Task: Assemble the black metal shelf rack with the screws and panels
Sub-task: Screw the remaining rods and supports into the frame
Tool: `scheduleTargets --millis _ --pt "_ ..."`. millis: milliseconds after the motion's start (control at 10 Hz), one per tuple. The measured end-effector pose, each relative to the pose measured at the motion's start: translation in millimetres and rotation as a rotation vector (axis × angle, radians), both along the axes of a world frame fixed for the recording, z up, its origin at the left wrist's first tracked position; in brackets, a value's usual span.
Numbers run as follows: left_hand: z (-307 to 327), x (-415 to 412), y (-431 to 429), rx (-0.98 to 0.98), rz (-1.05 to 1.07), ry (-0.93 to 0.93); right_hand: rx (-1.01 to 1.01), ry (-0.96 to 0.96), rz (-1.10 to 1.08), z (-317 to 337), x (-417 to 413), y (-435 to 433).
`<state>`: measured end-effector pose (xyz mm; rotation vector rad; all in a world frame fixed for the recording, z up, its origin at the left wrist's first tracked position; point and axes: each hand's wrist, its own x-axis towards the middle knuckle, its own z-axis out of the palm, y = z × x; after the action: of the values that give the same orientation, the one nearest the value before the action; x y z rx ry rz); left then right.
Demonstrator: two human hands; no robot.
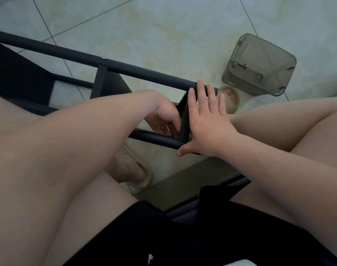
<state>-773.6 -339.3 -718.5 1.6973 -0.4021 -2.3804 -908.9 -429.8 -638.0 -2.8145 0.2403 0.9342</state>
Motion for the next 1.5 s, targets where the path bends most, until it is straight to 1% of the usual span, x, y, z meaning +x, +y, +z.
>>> scheduleTargets --millis 500,700,1000,1500 --pt "4.5 0.7 -2.1 -0.016 0.011 0.006 0.006 -0.005 -0.002 -0.6 -0.2 -0.4" --pt "4.1 3.8 -1.1 -0.005 0.039 -0.028 0.002 -0.006 0.001 -0.8 0.1 0.4" --pt "2.6 -1.1 -2.7 0.017 -0.014 -0.014 -0.002 -0.006 0.006 -1.1 -0.1 0.3" --pt "3.0 3.2 -1.9 -0.011 0.011 -0.021 0.0 -0.012 0.0 -2.0 0.1 0.7"
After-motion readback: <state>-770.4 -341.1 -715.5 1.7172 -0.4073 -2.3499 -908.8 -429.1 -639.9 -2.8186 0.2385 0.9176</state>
